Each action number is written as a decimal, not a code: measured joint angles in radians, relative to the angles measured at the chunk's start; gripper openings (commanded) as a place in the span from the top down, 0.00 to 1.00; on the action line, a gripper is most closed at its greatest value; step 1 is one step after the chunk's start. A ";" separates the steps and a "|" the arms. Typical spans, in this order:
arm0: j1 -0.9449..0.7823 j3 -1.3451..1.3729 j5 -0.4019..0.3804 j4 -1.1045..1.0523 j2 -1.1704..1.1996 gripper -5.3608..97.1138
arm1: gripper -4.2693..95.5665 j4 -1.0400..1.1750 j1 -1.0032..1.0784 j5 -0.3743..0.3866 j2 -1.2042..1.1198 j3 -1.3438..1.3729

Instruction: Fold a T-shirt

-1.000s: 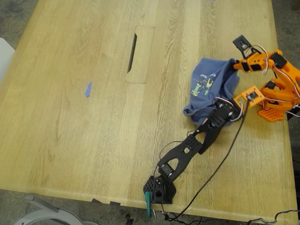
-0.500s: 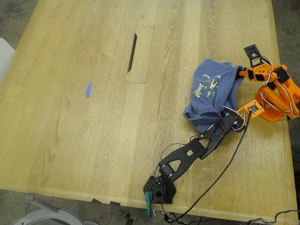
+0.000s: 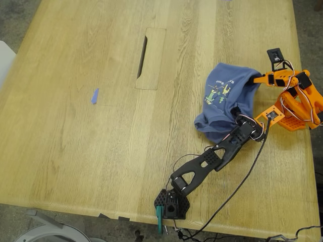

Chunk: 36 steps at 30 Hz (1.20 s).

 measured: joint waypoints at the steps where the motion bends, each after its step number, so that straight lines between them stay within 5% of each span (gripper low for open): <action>1: 0.012 0.000 0.002 -0.020 0.000 0.26 | 0.55 0.000 0.000 0.002 0.000 0.000; 16: 0.140 0.000 0.011 -0.170 0.000 0.27 | 0.57 0.147 -0.025 0.000 -0.114 -0.272; 29: 0.074 0.000 0.009 0.100 0.126 0.25 | 0.62 0.462 -0.055 -0.069 -0.440 -0.788; 36: -0.037 0.000 0.026 0.150 0.150 0.33 | 0.81 0.457 -0.189 -0.106 -0.600 -0.838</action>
